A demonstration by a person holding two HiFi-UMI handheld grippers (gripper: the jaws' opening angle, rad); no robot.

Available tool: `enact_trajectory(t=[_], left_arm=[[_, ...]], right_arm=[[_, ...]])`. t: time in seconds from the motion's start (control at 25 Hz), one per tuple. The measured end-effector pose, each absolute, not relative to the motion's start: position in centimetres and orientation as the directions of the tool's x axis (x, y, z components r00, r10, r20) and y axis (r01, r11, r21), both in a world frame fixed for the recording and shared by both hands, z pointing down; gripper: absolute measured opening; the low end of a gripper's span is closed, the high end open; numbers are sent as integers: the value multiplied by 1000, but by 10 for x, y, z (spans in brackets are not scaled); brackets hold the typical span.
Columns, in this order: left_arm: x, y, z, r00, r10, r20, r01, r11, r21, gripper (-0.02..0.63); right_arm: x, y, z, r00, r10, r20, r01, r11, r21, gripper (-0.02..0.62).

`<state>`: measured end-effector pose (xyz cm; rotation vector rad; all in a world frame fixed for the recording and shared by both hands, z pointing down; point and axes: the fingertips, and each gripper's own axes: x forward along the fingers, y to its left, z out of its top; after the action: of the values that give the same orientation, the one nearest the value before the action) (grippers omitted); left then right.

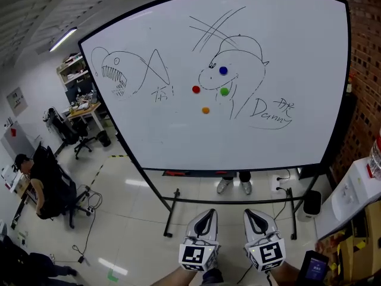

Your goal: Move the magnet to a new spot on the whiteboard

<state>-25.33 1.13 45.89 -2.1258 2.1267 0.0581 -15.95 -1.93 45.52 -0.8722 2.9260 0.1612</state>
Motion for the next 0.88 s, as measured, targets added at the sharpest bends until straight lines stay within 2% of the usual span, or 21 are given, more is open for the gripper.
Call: enact_trajectory(t=[0.56,0.88], left_arm=[[-392,-124,402,147,-969,-200,-988,-135,-72,0],[-426,-171,389,180,-958,-222,-983,-165,-82,0]], right_arm=[[-296,-151,404,-725,-671,-157,-689,705,169,8],[-326,-199,387,-689,-699,-194,-725,658,204,7]])
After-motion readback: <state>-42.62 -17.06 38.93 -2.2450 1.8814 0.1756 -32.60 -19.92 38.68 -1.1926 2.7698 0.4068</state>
